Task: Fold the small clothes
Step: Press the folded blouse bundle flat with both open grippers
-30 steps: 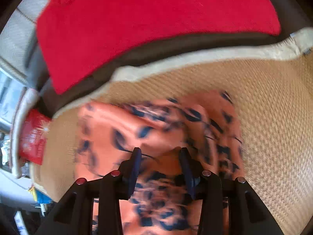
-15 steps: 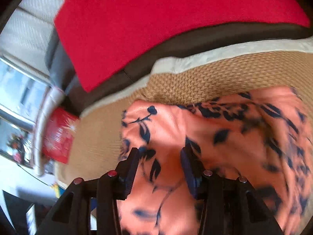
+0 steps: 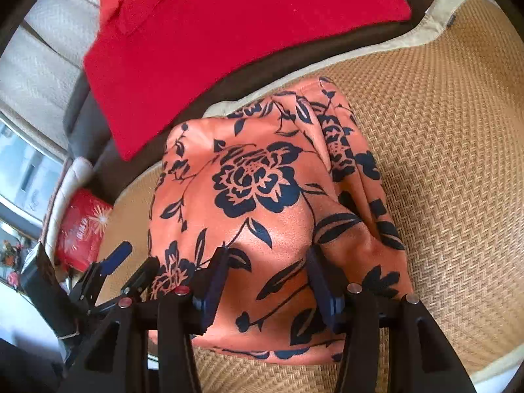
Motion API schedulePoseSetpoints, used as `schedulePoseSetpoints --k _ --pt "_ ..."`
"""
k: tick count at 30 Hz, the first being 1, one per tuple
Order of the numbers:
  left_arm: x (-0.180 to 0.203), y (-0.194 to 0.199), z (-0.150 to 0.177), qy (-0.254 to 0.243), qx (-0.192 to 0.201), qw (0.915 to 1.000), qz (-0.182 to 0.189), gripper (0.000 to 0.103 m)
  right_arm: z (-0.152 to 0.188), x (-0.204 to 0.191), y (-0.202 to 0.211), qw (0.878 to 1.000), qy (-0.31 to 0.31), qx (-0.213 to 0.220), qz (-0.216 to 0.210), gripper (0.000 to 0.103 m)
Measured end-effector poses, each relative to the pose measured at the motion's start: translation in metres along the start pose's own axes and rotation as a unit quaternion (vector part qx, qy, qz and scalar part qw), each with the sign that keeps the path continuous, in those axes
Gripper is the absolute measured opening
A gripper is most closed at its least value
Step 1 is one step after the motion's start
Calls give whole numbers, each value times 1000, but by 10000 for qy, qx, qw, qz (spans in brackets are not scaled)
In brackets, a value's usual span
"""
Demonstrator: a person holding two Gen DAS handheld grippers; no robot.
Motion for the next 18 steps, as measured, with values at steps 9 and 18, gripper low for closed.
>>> schedulePoseSetpoints --k 9,18 --pt "2 -4 1 -31 31 10000 2 78 -23 19 36 9983 -142 449 356 54" --pt "2 -2 0 -26 38 10000 -16 78 -22 5 37 9978 75 570 318 55"
Point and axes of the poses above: each gripper's, at about its wrist camera, not at the fingertips, and y roughly against the way its jaws point, x to its right, z to its underside, the point moved 10 cm from there along -y, roughly the way its jaws point, and after that the axes turned 7 degrees about y, right-handed, at the moved point
